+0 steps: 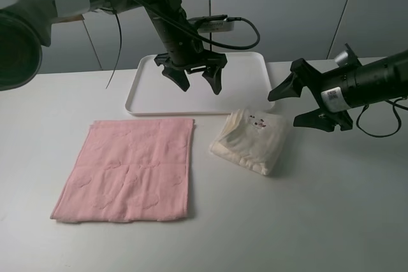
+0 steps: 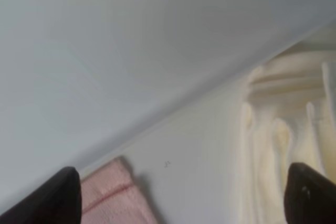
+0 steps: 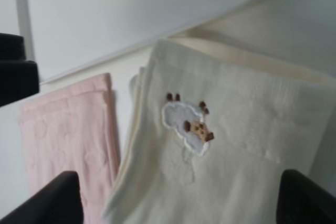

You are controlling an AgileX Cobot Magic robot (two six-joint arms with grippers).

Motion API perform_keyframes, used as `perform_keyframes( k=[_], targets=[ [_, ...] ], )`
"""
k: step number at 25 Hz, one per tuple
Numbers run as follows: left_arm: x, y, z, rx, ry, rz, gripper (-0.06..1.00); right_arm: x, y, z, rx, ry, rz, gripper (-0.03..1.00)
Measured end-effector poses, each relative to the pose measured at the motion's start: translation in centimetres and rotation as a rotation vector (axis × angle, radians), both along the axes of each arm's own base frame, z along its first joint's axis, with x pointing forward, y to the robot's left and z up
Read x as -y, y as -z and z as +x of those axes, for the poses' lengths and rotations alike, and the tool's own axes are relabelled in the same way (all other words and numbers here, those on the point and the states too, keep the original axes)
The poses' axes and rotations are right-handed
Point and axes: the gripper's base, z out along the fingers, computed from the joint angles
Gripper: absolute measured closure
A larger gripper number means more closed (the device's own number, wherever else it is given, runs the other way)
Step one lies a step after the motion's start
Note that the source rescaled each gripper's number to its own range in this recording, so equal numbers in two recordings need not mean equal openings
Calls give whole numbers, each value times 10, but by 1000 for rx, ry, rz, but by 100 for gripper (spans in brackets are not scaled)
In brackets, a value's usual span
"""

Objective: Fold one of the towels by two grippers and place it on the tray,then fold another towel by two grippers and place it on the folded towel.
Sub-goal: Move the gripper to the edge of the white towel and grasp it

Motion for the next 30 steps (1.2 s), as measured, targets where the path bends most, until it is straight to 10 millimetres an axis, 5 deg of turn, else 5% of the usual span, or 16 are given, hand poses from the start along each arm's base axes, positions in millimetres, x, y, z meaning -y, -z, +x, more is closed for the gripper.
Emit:
perform_keyframes(
  k=[11,25,28,30],
  targets=[
    [0,0,0,0,3,-3,-5,3,47,1,-133,8,-39,17],
    [0,0,0,-1,2,-4,-5,-15,63,2,-118,-31,-30,27],
    [0,0,0,-1,2,-4,-5,-18,67,1,-116,-33,-72,49],
    [0,0,0,-1,2,-4,-5,-17,69,1,-121,-30,-87,74]
  ],
)
